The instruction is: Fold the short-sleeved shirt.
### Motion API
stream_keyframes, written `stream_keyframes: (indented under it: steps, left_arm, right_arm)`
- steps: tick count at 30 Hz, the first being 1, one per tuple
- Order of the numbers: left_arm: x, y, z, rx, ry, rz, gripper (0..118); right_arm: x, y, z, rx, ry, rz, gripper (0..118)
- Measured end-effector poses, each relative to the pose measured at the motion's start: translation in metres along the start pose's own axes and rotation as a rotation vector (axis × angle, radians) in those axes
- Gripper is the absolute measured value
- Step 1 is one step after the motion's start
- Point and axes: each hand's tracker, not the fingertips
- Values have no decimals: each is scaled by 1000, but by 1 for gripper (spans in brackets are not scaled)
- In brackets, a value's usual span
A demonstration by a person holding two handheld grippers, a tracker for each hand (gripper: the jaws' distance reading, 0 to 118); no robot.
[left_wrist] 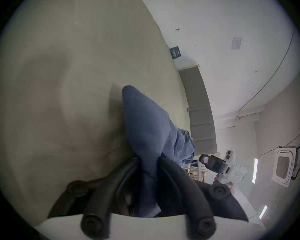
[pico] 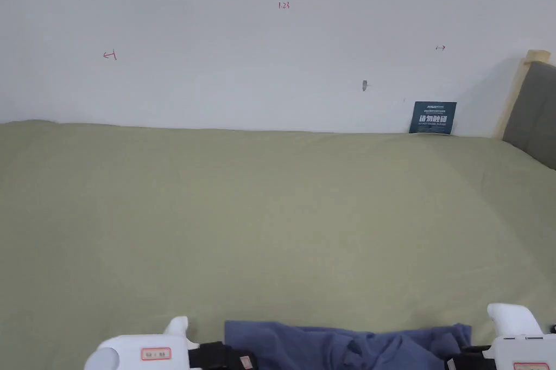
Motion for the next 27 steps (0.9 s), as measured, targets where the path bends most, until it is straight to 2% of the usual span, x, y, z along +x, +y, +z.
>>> stream_keyframes:
  steps: [2,8,13,15,19,22,27]
  left_arm:
    - [6,12,34,57,95,-72,13]
    - [-8,30,159,240,269,-7,13]
    - [11,12,198,260,387,-5,13]
    - [28,7,188,246,399,-27,13]
    - [82,11,138,159,474,-171,13]
    - [123,11,83,58,448,-289,13]
    - [136,16,-7,-92,328,-356,13]
  right_arm:
    - [-6,3,0,9,17,3,0]
    - [-27,15,-17,-1,39,41,0]
    - [-48,23,-28,-7,72,75,0]
    - [-52,25,-30,-10,84,79,0]
    - [-55,25,-25,-11,87,98,0]
    - [-49,23,-17,0,88,97,0]
    - [-32,18,-7,19,71,65,0]
